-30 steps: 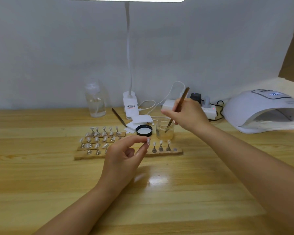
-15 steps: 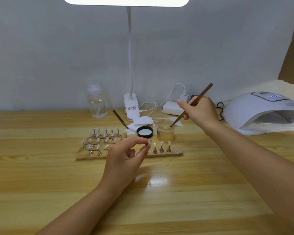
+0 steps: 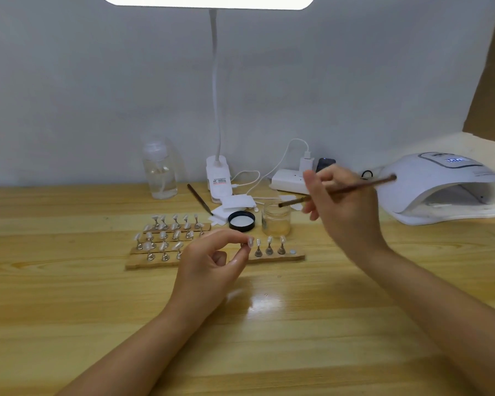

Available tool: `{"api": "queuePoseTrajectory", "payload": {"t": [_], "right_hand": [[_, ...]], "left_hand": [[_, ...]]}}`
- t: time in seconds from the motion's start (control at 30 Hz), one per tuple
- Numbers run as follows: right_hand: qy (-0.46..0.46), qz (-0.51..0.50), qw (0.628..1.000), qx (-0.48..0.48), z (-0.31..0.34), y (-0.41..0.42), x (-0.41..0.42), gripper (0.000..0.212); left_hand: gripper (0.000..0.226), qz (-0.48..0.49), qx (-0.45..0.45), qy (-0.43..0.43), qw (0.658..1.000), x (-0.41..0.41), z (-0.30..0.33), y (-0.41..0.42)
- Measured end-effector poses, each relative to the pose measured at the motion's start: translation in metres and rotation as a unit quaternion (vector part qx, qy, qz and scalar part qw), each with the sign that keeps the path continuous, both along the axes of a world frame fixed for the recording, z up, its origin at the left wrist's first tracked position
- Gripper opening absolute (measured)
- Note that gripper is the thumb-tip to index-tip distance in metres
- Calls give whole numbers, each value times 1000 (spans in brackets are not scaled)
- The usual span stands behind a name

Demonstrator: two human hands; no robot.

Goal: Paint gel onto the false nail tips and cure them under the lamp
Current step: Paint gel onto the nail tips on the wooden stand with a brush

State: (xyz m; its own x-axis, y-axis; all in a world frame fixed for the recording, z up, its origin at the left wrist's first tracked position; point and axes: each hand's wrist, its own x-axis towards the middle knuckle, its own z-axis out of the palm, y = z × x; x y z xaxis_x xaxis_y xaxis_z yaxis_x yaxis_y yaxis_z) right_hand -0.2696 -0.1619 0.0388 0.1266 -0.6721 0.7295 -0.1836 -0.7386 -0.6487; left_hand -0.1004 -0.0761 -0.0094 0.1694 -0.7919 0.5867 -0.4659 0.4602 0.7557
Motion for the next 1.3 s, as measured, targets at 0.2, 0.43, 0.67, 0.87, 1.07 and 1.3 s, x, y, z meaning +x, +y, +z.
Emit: {"api": "queuePoseTrajectory", "payload": {"t": [0.2,0.43,0.67,0.87,1.07,1.3], "right_hand": [[44,70,993,-85,-32,33,1,17],[-96,125,986,53,-32,47,9,37],[-31,107,994,18,-37,44,12,39],[-13,91,996,-6,-34,42,11,36],[-42,97,994,26,-36,43,11,35],[-58,104,991,61,-35,43,12,37]], "left_hand": [[27,5,12,0,1000,-1,1,-1],[29,3,7,-14,1000,0,0,-1],[32,12,18,-16,1000,0,0,-1],[33,13,25,-13,1000,-1,2,0],[32,11,35,-6,999,-2,2,0],[32,7,49,5,999,-2,3,1]]}}
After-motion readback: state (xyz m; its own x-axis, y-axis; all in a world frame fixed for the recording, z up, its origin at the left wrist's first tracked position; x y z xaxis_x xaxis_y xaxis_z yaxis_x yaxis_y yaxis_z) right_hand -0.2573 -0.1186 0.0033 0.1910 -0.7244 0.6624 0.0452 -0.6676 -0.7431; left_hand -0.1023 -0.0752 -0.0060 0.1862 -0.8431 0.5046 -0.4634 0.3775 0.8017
